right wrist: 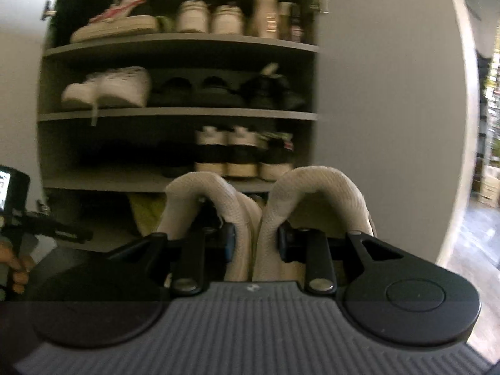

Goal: Organize scattered shoes
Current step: 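Carry the beige sneakers up into the shoe cabinet with the right tool, then set the beige sneakers on a cabinet shelf and open the right tool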

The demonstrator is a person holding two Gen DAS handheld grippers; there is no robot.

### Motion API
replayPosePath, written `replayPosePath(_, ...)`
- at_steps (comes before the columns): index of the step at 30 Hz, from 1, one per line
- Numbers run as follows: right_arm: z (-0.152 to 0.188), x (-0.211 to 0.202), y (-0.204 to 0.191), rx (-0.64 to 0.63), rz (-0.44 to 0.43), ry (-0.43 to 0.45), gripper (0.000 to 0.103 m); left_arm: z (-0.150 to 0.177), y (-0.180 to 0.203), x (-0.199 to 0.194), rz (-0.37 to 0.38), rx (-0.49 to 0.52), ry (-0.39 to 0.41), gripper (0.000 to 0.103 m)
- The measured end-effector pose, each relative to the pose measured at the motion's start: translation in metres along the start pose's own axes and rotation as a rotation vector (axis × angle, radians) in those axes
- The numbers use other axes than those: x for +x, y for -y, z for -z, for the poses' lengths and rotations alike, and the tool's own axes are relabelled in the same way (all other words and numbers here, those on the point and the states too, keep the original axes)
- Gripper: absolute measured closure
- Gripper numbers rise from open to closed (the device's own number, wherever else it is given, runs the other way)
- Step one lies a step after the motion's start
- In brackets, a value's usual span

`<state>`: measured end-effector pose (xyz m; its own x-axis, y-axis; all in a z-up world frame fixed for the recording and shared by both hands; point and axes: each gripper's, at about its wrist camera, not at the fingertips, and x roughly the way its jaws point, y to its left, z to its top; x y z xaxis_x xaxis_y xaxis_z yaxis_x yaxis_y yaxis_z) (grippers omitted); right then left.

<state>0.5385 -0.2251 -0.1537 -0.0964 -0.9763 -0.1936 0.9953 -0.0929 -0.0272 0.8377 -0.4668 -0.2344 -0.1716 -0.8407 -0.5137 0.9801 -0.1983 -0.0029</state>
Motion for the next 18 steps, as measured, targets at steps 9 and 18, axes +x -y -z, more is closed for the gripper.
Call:
replayPosePath(9,-0.031,0.078,-0.055,0.01,-0.184,0.074,0.073,0.043,-0.022,-0.015,0.029,-0.041,0.161,0.0)
replayPosePath(18,-0.063,0.172,-0.146,0.031,-0.321,0.093,0.073,0.053,-0.041,-0.033,-0.043,-0.039,0.222,0.0)
